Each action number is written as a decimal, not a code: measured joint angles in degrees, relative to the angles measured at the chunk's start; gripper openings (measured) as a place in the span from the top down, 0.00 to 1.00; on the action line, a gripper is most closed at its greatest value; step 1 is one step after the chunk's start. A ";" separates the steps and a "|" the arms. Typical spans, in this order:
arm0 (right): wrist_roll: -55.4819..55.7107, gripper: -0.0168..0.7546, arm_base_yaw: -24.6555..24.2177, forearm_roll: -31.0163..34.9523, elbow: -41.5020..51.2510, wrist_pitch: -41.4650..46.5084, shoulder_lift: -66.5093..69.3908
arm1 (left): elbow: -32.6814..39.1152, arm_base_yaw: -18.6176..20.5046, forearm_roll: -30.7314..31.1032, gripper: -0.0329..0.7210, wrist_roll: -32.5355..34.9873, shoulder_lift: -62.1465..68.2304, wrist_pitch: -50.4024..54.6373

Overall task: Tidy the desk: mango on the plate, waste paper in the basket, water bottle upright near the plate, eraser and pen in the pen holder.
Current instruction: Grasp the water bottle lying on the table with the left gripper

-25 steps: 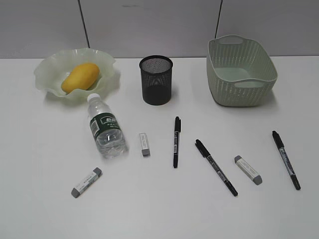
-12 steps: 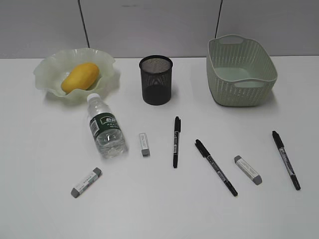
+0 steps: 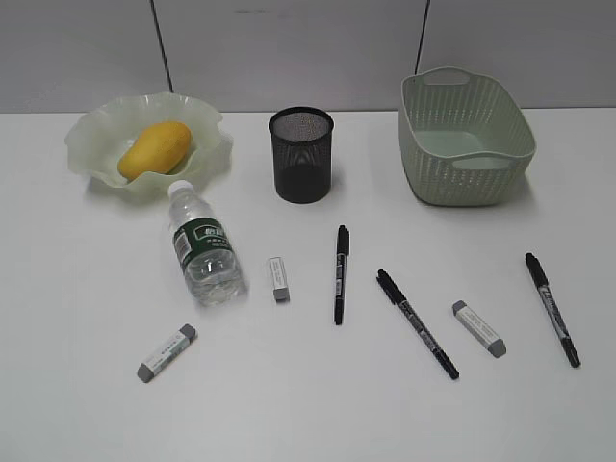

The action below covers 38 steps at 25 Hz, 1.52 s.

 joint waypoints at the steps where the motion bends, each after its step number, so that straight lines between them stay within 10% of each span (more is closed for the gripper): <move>1: 0.00 0.39 0.00 -0.05 0.00 -0.07 0.00 | 0.00 0.00 -0.05 0.64 0.00 0.00 0.00; 18: 0.05 0.39 -5.95 -0.11 0.00 -0.11 0.00 | 0.00 0.00 -0.05 0.62 0.00 0.00 0.00; 29: 0.05 0.39 -6.09 -0.11 0.00 -0.19 0.00 | 0.00 0.00 -0.14 0.14 -0.27 0.00 0.00; 38: 0.11 0.40 -6.09 -0.11 0.00 -0.19 0.00 | 0.00 0.00 -0.14 0.18 -0.52 0.00 0.00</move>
